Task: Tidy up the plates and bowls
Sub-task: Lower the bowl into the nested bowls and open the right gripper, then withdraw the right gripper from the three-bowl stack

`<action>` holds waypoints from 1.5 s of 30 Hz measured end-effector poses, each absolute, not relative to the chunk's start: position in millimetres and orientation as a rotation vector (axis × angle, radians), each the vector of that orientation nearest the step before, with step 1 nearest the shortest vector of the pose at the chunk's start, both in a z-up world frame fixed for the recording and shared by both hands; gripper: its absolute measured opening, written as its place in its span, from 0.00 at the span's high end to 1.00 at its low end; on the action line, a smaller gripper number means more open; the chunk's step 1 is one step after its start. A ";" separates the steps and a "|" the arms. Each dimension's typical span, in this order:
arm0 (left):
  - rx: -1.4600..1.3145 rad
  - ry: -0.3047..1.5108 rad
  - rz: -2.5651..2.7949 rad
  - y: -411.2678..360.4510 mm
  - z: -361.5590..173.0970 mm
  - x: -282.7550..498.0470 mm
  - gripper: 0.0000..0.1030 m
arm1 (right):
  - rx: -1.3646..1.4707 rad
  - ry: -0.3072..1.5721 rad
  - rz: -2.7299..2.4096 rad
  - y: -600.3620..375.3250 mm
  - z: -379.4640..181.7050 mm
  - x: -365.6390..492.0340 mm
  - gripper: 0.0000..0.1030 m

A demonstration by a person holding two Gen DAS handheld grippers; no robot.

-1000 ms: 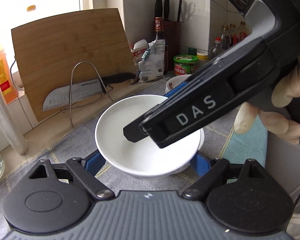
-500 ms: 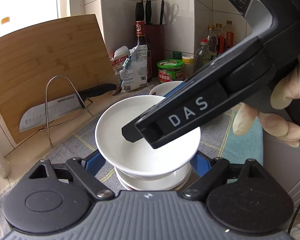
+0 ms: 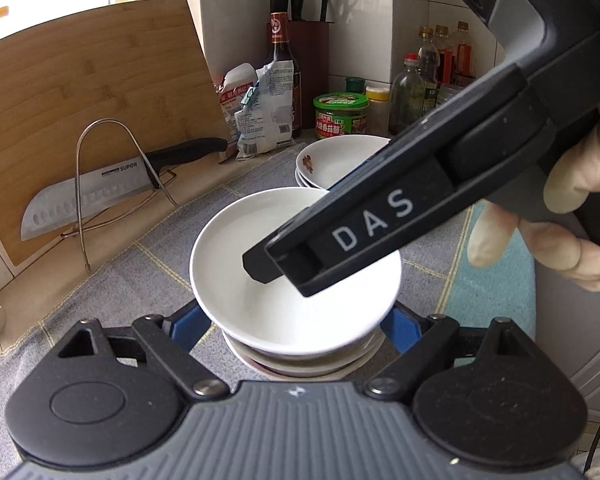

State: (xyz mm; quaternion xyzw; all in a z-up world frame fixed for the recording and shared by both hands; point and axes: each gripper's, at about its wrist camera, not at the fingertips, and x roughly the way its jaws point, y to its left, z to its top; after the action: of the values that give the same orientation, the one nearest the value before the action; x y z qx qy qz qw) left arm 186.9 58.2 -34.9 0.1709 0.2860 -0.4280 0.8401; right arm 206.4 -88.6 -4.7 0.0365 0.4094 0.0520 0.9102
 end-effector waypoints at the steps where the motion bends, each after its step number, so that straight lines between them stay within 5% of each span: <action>1: 0.360 0.607 -0.906 57.9 -35.0 187.3 0.13 | 0.077 0.846 0.108 -89.0 -5.3 206.9 0.28; 26: 0.324 0.636 -0.923 58.6 -38.0 193.4 0.11 | 0.086 0.884 0.088 -89.8 -11.3 210.0 0.27; 37: 0.342 0.597 -0.912 63.7 -35.3 190.8 0.05 | 0.113 0.859 0.109 -87.6 -8.5 207.7 0.06; 45: 0.321 0.585 -0.904 90.5 -31.0 184.9 0.03 | 0.126 0.819 0.107 -91.9 -0.8 199.0 0.01</action>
State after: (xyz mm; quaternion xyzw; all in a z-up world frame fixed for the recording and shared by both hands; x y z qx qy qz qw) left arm 184.9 90.5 -31.0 0.1521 0.2772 -0.4285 0.8464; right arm 199.0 -91.9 -0.8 0.0610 0.3975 0.0518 0.9141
